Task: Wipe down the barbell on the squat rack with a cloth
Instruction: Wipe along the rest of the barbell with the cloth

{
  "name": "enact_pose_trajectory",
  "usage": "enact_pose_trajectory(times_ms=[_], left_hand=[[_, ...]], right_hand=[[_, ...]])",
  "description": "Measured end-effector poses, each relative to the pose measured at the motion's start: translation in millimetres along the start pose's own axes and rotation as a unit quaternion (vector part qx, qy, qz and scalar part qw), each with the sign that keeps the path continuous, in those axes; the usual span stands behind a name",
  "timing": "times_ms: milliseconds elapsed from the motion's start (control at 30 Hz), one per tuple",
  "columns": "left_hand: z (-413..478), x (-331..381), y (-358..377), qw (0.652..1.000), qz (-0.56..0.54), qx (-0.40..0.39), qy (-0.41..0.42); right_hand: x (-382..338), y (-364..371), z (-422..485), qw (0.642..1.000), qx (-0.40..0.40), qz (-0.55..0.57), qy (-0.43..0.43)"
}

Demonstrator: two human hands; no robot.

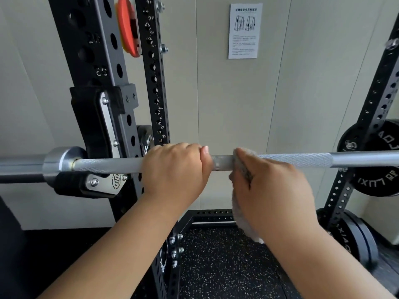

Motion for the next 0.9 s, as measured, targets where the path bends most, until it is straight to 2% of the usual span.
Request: enact_pose_trajectory(times_ms=[100,167,233,333,400,500,567,600,633,700,833,900], left_hand=[[5,1,7,0.996,0.012,-0.085,-0.007],[11,-4,12,0.992,-0.027,-0.125,-0.02],[18,-5,15,0.988,-0.041,-0.147,-0.014],[21,-4,23,0.981,-0.073,-0.182,-0.009],[20,-5,23,0.977,-0.089,-0.195,-0.014],[17,-3,15,0.986,-0.049,-0.162,-0.006],[14,-3,11,0.993,0.003,-0.121,-0.007],[11,-1,8,0.995,0.018,-0.097,-0.004],[8,1,7,0.996,0.022,-0.083,0.0],[4,1,3,1.0,0.011,-0.025,0.012],[-1,3,3,0.999,0.002,0.026,0.021],[-2,4,4,0.999,0.001,0.033,0.018]], right_hand=[[-20,11,-7,0.998,-0.031,0.021,-0.043],[-4,0,0,1.0,-0.015,0.02,-0.017],[14,-11,5,1.0,0.0,0.02,0.021],[-6,0,-3,0.999,-0.036,-0.003,-0.013],[-10,1,-5,0.999,-0.033,0.002,-0.028],[22,-11,3,0.999,-0.018,-0.016,0.023],[21,-14,0,0.999,-0.005,-0.043,0.014],[12,-7,-4,0.999,-0.022,-0.047,-0.004],[2,0,-8,0.998,-0.043,-0.031,-0.016],[2,2,-13,0.999,-0.032,-0.008,-0.029],[31,-14,-7,0.998,0.027,-0.039,0.031],[15,-1,-11,0.999,-0.015,-0.028,-0.007]])
Point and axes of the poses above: each hand's wrist, its own z-axis towards the middle knuckle, its own y-axis out of the palm, x = y × z, the point moved 9 cm from there along z, towards the middle knuckle, and after that the axes turned 2 degrees about y, right-handed, at the moved point
